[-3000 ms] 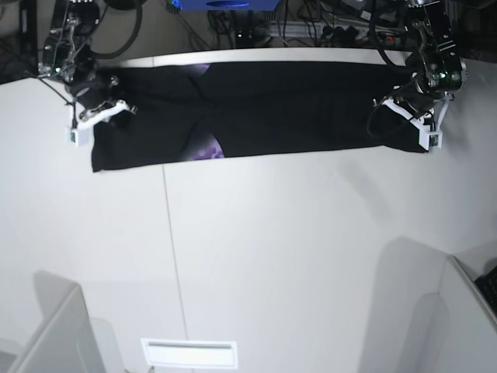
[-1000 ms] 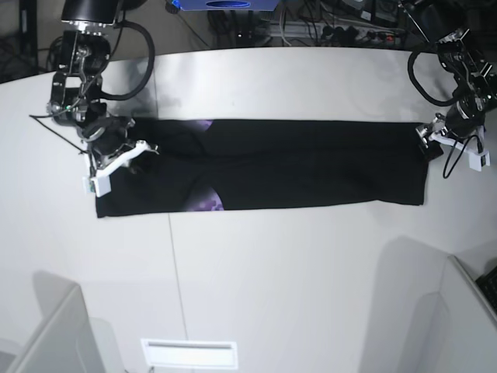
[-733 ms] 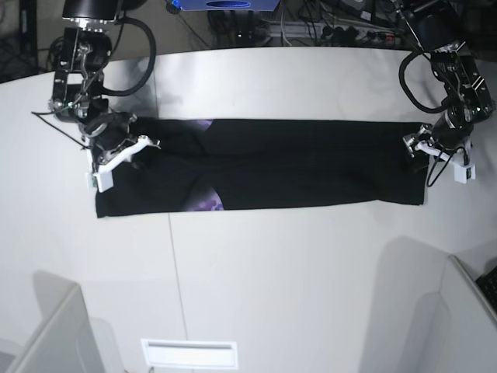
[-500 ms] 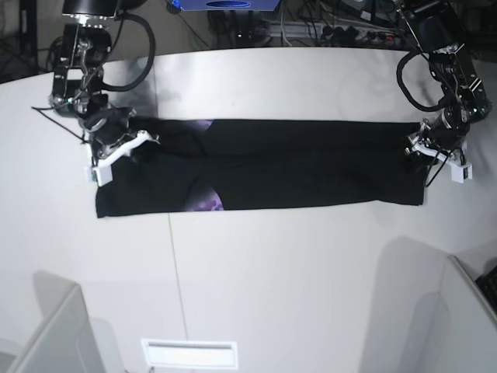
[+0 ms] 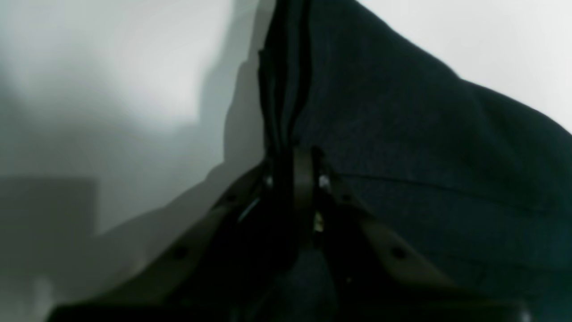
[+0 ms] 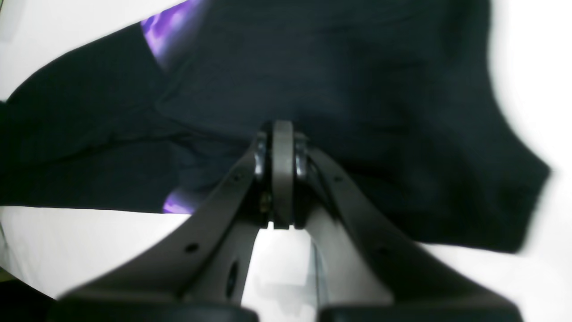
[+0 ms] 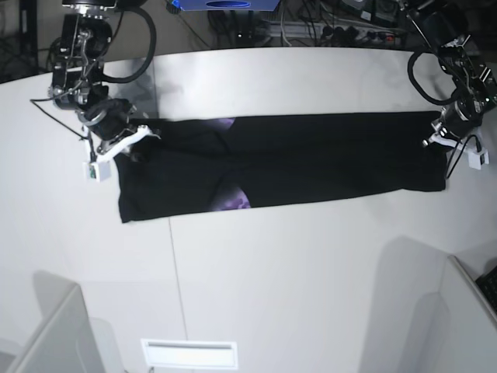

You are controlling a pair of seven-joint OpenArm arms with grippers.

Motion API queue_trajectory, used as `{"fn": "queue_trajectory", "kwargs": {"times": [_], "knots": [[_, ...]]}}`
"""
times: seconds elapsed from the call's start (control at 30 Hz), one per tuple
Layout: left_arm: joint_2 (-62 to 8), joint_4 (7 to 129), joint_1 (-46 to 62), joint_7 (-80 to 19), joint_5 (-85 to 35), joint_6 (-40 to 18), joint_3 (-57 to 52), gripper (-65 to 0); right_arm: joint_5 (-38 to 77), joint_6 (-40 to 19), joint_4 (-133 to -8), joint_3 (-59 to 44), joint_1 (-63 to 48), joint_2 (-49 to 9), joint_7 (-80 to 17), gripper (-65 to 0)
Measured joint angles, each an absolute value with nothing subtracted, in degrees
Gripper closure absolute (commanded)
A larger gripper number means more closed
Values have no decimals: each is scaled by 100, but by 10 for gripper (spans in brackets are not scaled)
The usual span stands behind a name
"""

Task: Fold the T-shirt properly
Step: 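Grasp both ends of the folded strip with the grippers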

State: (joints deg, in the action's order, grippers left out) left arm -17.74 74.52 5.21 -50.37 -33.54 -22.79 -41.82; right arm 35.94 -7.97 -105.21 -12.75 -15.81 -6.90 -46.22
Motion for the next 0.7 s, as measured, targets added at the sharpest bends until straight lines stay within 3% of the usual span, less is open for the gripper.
{"fn": "queue_trajectory", "kwargs": {"times": [0.5, 0.7], "knots": [[-1925, 9177, 1133, -5107, -3330, -2274, -4156, 0, 3588, -797, -10639, -1304, -1623, -692, -4628, 0], [-1802, 9861, 1328, -5092, -3347, -2292, -3321, 0, 3594, -797, -10639, -1302, -1608, -690, -4628, 0]]}}
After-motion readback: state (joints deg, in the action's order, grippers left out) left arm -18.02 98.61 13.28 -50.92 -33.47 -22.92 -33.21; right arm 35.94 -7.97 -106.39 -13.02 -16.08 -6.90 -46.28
